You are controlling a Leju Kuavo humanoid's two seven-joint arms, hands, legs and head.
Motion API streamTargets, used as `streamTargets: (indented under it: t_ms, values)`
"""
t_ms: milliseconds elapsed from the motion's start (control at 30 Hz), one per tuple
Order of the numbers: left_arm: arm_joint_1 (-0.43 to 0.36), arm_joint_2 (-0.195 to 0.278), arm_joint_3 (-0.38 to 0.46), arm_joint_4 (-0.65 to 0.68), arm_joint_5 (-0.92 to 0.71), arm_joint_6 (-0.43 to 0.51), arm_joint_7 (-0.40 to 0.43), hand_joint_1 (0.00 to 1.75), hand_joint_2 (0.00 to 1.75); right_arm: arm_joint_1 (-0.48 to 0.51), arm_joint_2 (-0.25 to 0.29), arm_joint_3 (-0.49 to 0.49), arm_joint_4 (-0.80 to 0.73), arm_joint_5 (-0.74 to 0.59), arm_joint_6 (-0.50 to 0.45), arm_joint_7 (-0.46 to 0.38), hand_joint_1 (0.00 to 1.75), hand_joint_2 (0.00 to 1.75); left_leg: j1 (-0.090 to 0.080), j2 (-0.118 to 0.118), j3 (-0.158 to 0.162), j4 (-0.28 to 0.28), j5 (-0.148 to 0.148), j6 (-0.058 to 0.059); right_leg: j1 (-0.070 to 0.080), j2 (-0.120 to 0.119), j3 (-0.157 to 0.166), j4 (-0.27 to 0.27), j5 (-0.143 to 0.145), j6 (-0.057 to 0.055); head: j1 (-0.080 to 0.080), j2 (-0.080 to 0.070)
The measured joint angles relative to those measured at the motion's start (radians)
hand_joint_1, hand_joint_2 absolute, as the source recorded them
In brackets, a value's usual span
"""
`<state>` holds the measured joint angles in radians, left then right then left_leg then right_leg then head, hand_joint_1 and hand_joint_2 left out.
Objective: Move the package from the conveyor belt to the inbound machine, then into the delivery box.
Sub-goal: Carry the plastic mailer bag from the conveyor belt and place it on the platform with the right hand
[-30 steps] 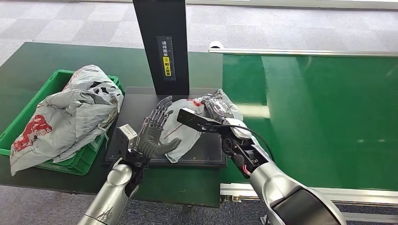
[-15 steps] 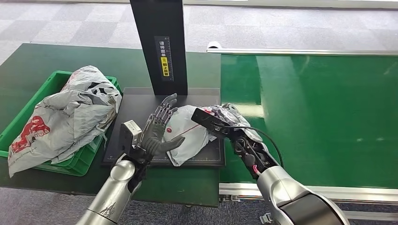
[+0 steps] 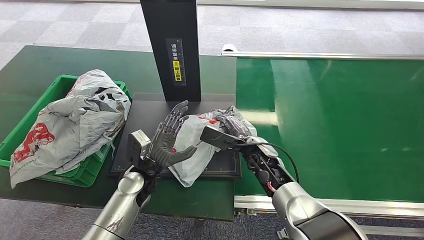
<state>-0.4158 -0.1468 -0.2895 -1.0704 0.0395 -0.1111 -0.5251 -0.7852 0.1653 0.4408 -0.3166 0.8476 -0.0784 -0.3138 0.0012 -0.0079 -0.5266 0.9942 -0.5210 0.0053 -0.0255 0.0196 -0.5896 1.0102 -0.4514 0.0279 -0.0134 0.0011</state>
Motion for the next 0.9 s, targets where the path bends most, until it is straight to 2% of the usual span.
streamTargets:
  t_ms: [67,200,267,333,467,567,700,800,900]
  values:
    - [0.000,0.000,0.000,0.000,0.000,0.000,-0.001,0.00,1.75,0.000,0.003,0.007,0.000,0.024,-0.025,0.022,0.00,1.75,0.000,0.000,0.000,0.000,0.000,0.000,0.000,0.000,0.000,0.000,0.000,0.000,0.000,0.000]
    - [0.000,0.002,0.000,0.000,-0.004,0.000,-0.002,0.00,1.75,0.000,0.007,0.014,-0.002,0.037,-0.072,0.061,0.00,1.75,0.000,0.000,0.000,0.000,0.000,0.000,0.000,0.000,0.000,0.000,0.000,0.000,0.000,0.000]
    - [0.000,0.003,0.000,0.000,-0.007,0.001,-0.002,0.00,1.75,0.004,0.005,0.011,-0.007,0.016,-0.101,0.048,0.00,1.75,0.000,0.000,0.000,0.000,0.000,0.000,0.000,0.000,-0.001,0.000,0.000,0.000,0.000,0.000]
    - [0.000,0.003,0.000,0.000,-0.008,0.003,-0.002,0.00,1.75,0.015,0.003,-0.002,-0.018,-0.030,-0.120,-0.007,0.00,1.75,0.000,-0.001,0.000,0.000,0.000,0.000,0.000,0.000,0.000,0.000,0.000,0.000,0.000,0.000]
    - [0.000,0.003,0.000,0.000,-0.009,0.006,-0.003,0.00,1.75,0.058,-0.006,-0.050,-0.060,-0.148,-0.111,-0.173,0.00,1.75,0.000,-0.001,0.000,0.000,0.000,0.000,0.000,-0.001,-0.001,0.000,0.000,0.000,0.000,0.000]
    - [0.000,0.004,0.001,0.000,-0.009,0.006,-0.005,0.00,1.75,0.112,-0.021,-0.088,-0.114,-0.248,-0.030,-0.264,0.00,1.75,0.000,-0.002,0.000,0.000,0.000,0.000,0.000,-0.001,-0.001,0.000,0.000,0.000,0.000,0.000]
    - [0.001,0.007,0.005,0.000,-0.009,0.004,-0.009,0.00,1.75,0.211,-0.045,-0.138,-0.212,-0.431,0.185,-0.353,0.00,1.75,0.000,-0.003,-0.001,0.000,0.000,0.000,0.000,-0.002,-0.001,0.000,0.000,0.000,0.000,0.000]
    - [0.007,0.010,0.015,0.000,-0.009,0.006,-0.014,0.00,1.75,0.286,-0.070,-0.173,-0.313,-0.564,0.306,-0.365,0.00,1.75,0.000,-0.003,-0.001,0.000,0.000,0.000,0.000,-0.002,-0.001,-0.001,0.000,0.000,0.000,0.000]
    - [0.024,0.016,0.028,0.000,-0.007,0.010,-0.017,0.00,1.75,0.362,-0.103,-0.196,-0.434,-0.647,0.338,-0.337,0.00,1.75,0.000,-0.003,-0.002,0.000,0.000,0.000,0.000,-0.003,-0.001,-0.001,0.000,0.000,0.000,0.000]
